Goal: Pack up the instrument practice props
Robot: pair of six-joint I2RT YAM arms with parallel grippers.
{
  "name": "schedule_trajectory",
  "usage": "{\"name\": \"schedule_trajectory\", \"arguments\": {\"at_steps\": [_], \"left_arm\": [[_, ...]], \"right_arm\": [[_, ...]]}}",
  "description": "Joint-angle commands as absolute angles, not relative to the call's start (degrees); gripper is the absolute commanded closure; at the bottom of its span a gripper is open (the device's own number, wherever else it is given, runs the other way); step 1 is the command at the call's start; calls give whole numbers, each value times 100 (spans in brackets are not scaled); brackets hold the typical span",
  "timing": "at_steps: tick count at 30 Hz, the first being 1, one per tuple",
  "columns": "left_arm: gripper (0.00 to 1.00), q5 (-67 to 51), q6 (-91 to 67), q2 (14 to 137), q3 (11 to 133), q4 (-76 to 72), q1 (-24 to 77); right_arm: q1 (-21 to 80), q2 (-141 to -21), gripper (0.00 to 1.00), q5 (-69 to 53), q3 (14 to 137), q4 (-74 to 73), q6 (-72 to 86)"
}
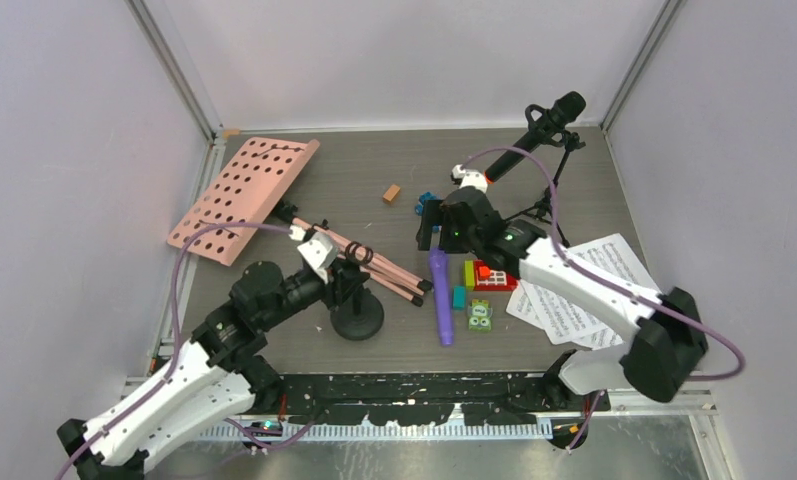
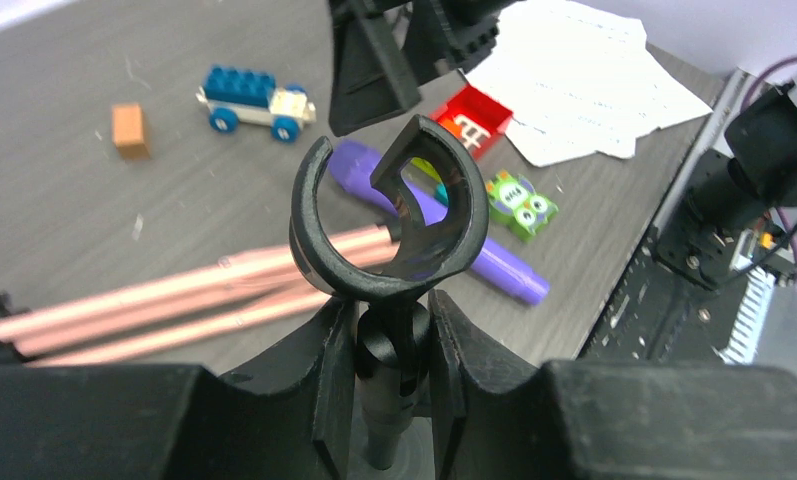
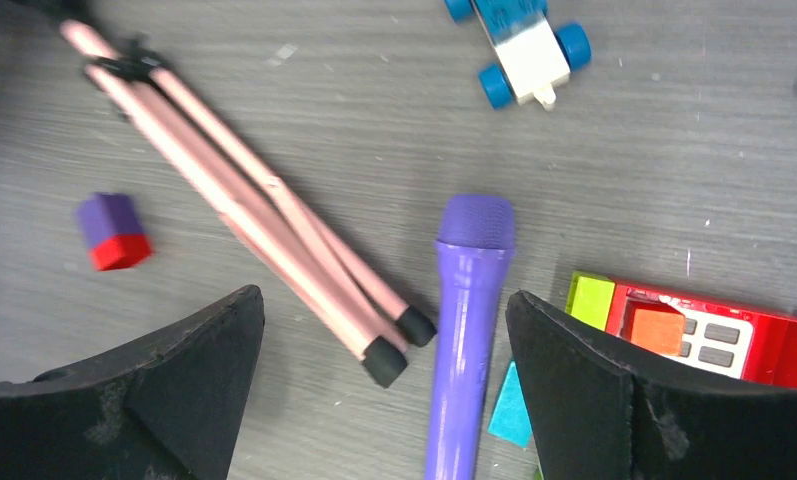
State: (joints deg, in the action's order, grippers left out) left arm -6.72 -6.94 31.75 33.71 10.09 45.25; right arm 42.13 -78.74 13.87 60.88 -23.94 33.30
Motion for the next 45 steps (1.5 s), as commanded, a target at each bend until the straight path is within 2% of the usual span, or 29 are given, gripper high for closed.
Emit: {"name": "schedule_trajectory", "arguments": {"at_steps": [1, 6, 13, 22, 27, 31, 39, 45], "left_arm": [[100, -414, -41, 4057, 4292, -203, 4471], [100, -521, 287, 5369, 4927, -970, 3901], [100, -1857, -227, 7145, 6028, -2089, 2402], [100, -2633, -130, 9166, 7150, -2948, 1756], [100, -3046, -644, 10137, 7719, -3633, 1370], [100, -3199, -950, 10726, 8150, -4176, 1124], [100, -3336, -1026, 11540, 9116, -4024, 932], [94, -3181, -758, 11906, 9325, -3918, 932]], "right_arm": [[4200, -7119, 5, 1113, 5916, -2395, 3256], [4196, -6354, 5, 1220, 5353, -2577, 3355], [4197, -5556, 5, 1320, 4875, -3014, 3478], [4196, -4878, 5, 1252, 4500, -3362, 3740], [4203, -4499, 5, 1161, 4257, -3447, 3918], [4196, -4354, 5, 1091, 4139, -3485, 4022], [4198, -4489, 5, 1156, 4116, -3428, 3871], [4196, -4659, 5, 1200, 4097, -3337, 3775]]}}
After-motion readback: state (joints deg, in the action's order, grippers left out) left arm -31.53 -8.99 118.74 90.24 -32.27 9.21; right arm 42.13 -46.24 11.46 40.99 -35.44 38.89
